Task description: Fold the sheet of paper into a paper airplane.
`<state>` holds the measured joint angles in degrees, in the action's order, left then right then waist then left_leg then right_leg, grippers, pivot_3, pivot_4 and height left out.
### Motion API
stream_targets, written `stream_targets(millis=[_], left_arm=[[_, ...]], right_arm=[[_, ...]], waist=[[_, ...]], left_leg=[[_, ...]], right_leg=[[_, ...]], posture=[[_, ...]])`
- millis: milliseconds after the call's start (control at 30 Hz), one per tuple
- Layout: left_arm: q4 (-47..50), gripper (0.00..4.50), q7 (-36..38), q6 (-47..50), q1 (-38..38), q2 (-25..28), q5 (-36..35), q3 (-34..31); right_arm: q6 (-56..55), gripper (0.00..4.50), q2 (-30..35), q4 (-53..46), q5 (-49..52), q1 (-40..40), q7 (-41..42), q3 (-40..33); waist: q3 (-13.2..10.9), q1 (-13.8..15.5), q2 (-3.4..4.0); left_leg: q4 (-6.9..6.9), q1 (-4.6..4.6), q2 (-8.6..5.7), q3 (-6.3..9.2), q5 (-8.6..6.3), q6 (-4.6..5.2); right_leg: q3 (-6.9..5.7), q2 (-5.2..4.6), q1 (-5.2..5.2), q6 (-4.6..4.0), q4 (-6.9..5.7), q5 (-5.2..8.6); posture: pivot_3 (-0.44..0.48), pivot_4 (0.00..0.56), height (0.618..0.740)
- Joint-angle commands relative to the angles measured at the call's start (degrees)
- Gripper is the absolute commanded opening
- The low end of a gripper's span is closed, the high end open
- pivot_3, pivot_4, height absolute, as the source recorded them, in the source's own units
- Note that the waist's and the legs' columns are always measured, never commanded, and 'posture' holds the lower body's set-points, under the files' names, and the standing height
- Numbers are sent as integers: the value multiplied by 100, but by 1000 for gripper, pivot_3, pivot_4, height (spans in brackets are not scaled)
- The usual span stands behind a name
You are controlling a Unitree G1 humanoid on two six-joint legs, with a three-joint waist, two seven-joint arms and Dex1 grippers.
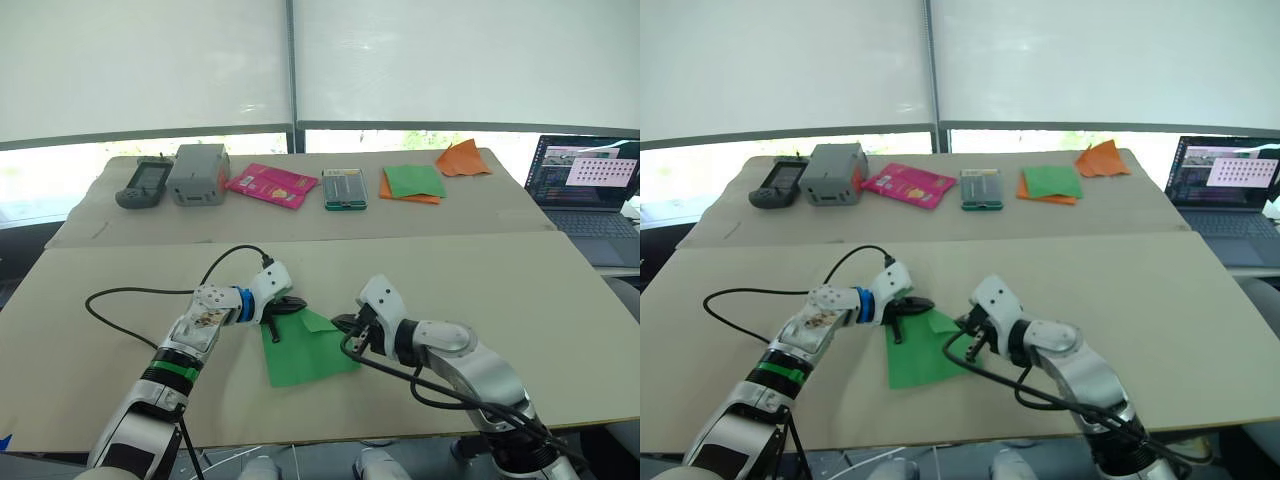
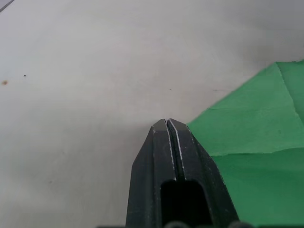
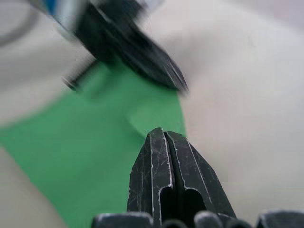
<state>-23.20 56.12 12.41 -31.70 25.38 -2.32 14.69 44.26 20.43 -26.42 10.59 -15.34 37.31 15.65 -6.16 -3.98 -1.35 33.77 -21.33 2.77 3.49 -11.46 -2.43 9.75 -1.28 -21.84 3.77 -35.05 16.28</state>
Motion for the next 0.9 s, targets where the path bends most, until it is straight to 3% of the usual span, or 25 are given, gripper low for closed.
stream_targets(millis=[33, 300, 500, 900], left_arm=[[-229, 0, -47, 71, 99, 58, 209, 111], [545, 0, -125, 324, 258, 199, -127, -333], [1220, 0, -220, 675, 618, 420, -263, -519], [1542, 0, -410, 890, 839, 484, -392, -686]], right_arm=[[-659, 20, -117, -241, 202, 62, 77, -35], [-1371, 20, 0, 361, -253, 111, -38, 413], [-1322, 20, -290, 1114, -441, -235, -186, 621], [-942, 20, -427, 2011, -857, -451, -194, 1099]], waist=[[-1, 0, -3], [-12, -9, -7], [-25, -16, 3], [-30, 4, 7]], left_leg=[[0, 0, 0, 0, 0, 0], [-2, -7, 0, 0, 0, 0], [-4, -45, 3, -1, 1, 2], [1, -36, 2, -1, 2, 1]], right_leg=[[0, 0, 0, 0, 1, 0], [0, 0, -10, 0, -1, 0], [1, 2, -28, 27, -10, -30], [1, 1, -33, 2, -1, -15]], posture=[[0, 150, 740], [0, 150, 740], [0, 150, 740], [0, 150, 740]])
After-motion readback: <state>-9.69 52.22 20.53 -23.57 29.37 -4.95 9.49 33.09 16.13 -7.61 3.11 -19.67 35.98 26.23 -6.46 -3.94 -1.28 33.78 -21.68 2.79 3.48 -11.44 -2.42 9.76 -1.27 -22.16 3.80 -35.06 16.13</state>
